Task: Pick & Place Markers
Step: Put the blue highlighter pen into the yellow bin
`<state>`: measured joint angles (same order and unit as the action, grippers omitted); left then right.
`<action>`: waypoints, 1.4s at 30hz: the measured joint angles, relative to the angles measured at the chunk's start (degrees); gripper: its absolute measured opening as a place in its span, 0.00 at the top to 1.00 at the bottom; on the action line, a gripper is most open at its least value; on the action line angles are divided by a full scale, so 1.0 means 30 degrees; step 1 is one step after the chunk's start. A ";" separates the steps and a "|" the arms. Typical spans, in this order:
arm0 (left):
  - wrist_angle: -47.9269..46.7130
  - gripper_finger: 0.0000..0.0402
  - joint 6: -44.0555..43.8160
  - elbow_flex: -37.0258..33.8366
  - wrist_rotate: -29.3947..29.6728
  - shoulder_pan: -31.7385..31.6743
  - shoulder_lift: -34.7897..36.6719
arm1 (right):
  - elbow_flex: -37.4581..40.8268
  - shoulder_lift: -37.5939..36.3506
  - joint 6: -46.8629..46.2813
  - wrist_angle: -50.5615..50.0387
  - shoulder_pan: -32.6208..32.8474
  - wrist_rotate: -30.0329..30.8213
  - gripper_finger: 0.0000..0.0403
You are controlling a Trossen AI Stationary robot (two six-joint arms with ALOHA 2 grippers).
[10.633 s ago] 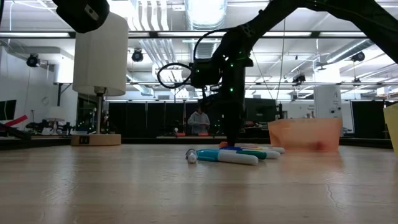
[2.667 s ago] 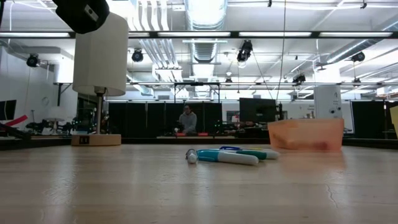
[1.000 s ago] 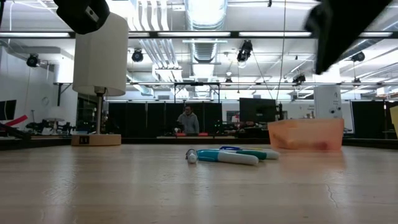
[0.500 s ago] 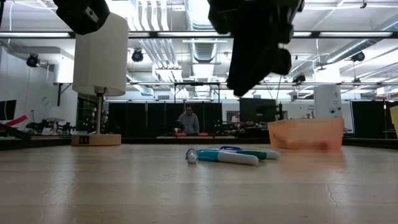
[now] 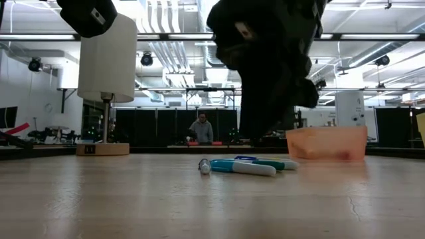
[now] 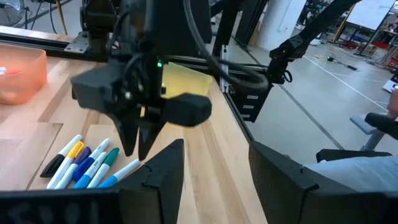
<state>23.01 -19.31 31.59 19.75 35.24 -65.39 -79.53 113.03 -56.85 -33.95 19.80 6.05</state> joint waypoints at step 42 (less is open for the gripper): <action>0.0026 0.57 0.0004 -0.0007 0.0408 -0.0007 0.0000 | -0.4701 0.2173 0.1759 -0.7302 0.0442 0.0022 0.94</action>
<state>23.09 -19.30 31.57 20.97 35.22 -65.39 -93.63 119.55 -51.58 -55.86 21.12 6.12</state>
